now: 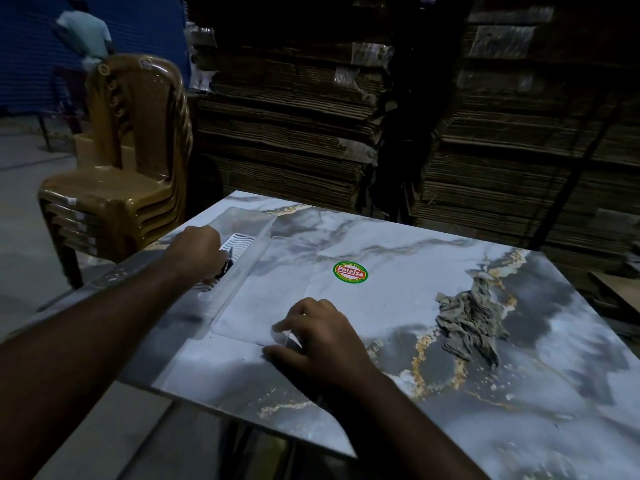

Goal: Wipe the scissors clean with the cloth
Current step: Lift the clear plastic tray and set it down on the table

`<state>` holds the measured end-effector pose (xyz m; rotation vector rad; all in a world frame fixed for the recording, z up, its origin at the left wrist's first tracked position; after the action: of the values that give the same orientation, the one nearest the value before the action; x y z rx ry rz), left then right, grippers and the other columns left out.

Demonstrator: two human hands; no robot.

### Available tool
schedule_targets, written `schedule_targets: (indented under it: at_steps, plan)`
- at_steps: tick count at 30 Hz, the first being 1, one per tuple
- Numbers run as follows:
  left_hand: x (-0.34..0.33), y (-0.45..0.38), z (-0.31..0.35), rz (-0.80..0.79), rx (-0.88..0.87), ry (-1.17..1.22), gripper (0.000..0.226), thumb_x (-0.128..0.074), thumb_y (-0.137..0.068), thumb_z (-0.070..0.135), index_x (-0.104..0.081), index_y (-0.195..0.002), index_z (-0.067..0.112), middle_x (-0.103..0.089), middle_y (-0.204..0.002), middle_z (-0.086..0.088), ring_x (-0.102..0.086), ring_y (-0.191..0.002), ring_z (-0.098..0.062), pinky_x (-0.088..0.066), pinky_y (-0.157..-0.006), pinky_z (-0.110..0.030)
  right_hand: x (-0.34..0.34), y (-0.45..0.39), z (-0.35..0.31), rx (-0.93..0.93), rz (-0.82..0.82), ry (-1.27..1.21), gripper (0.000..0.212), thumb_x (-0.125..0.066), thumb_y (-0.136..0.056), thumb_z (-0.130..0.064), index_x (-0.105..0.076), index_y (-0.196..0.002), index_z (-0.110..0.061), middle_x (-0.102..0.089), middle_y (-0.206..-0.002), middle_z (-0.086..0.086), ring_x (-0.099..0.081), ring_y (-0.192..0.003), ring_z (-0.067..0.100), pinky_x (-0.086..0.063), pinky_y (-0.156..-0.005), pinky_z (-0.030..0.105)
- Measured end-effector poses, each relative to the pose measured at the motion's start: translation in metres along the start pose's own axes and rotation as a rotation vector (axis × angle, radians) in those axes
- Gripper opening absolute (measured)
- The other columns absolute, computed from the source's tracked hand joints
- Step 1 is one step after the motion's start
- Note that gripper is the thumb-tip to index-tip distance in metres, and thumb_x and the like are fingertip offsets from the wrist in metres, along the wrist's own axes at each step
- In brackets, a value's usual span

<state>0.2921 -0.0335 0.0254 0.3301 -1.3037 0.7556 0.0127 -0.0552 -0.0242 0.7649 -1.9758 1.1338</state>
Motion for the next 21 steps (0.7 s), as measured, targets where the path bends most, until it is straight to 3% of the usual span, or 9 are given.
schedule_targets:
  at_steps: [3, 7, 9, 11, 14, 17, 19, 21]
  plan:
    - [0.013, 0.008, 0.008, 0.045, -0.017, 0.044, 0.025, -0.066, -0.092, 0.030, -0.082, -0.094, 0.010, -0.079, -0.095, -0.016, -0.071, -0.089, -0.035, -0.059, -0.077, -0.036, 0.005, 0.004, -0.003, 0.036, 0.079, -0.017, 0.020, -0.069, -0.092, -0.046, -0.068, -0.087, -0.027, -0.060, -0.092, -0.008, -0.055, -0.090, 0.021, -0.047, -0.075, 0.042]
    - [0.021, 0.024, 0.018, 0.001, -0.035, 0.061, 0.029, -0.060, -0.092, 0.035, -0.078, -0.089, 0.013, -0.079, -0.088, -0.013, -0.073, -0.086, -0.034, -0.060, -0.076, -0.036, 0.013, 0.009, -0.015, 0.098, 0.226, 0.176, 0.021, -0.063, -0.096, -0.036, -0.059, -0.082, -0.021, -0.059, -0.086, -0.002, -0.056, -0.079, 0.029, -0.047, -0.061, 0.042]
    - [0.030, 0.034, 0.023, 0.068, -0.081, 0.026, 0.026, -0.059, -0.093, 0.033, -0.077, -0.097, 0.015, -0.079, -0.097, -0.013, -0.072, -0.090, -0.035, -0.059, -0.078, -0.038, 0.023, 0.005, -0.019, 0.101, 0.297, 0.244, 0.022, -0.058, -0.097, -0.036, -0.060, -0.083, -0.020, -0.062, -0.085, 0.000, -0.060, -0.078, 0.031, -0.050, -0.060, 0.041]
    - [0.038, 0.043, 0.028, 0.147, -0.166, 0.032, 0.027, -0.062, -0.090, 0.018, -0.073, -0.115, 0.016, -0.077, -0.112, -0.014, -0.071, -0.101, -0.037, -0.059, -0.083, -0.041, 0.045, 0.000, -0.019, 0.042, 0.414, 0.243, 0.023, -0.055, -0.098, -0.038, -0.063, -0.087, -0.019, -0.067, -0.090, 0.000, -0.062, -0.084, 0.031, -0.049, -0.069, 0.043]
    - [0.047, 0.060, 0.040, 0.143, -0.399, 0.178, 0.051, -0.068, -0.089, 0.002, -0.061, -0.138, 0.016, -0.069, -0.134, -0.010, -0.067, -0.114, -0.032, -0.055, -0.090, -0.036, 0.094, -0.006, -0.032, -0.036, 0.599, 0.136, 0.022, -0.053, -0.103, -0.037, -0.066, -0.098, -0.020, -0.071, -0.098, -0.003, -0.064, -0.094, 0.023, -0.043, -0.083, 0.039]
    - [0.054, 0.083, 0.060, 0.108, -0.549, 0.377, 0.056, -0.076, -0.092, 0.014, -0.055, -0.144, 0.013, -0.063, -0.135, -0.003, -0.061, -0.121, -0.023, -0.045, -0.088, -0.016, 0.138, -0.016, -0.060, -0.050, 0.685, -0.085, 0.020, -0.054, -0.107, -0.035, -0.065, -0.103, -0.019, -0.072, -0.096, -0.004, -0.067, -0.090, 0.020, -0.050, -0.079, 0.038]
    - [0.059, 0.092, 0.071, 0.067, -0.525, 0.576, 0.055, -0.075, -0.094, 0.022, -0.053, -0.144, 0.018, -0.059, -0.133, 0.009, -0.059, -0.119, -0.010, -0.043, -0.085, -0.005, 0.159, -0.023, -0.073, -0.065, 0.709, -0.288, 0.013, -0.058, -0.107, -0.032, -0.062, -0.102, -0.021, -0.069, -0.091, -0.007, -0.066, -0.085, 0.015, -0.052, -0.074, 0.035]
    - [0.071, 0.094, 0.077, 0.113, -0.533, 0.657, 0.036, -0.069, -0.098, 0.025, -0.063, -0.133, 0.018, -0.069, -0.127, 0.005, -0.066, -0.109, -0.008, -0.055, -0.086, -0.020, 0.176, -0.030, -0.081, -0.046, 0.738, -0.478, 0.009, -0.061, -0.106, -0.029, -0.060, -0.098, -0.025, -0.066, -0.086, -0.009, -0.064, -0.080, 0.009, -0.051, -0.071, 0.028]
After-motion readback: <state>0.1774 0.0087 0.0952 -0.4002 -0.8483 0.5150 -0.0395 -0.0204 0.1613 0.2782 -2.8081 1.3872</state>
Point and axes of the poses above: each hand's wrist, its own y-axis away from the middle knuckle, its own x-axis out of the back of the hand, z = x × y, the point moved 5 cm from there along -y, towards the middle knuckle
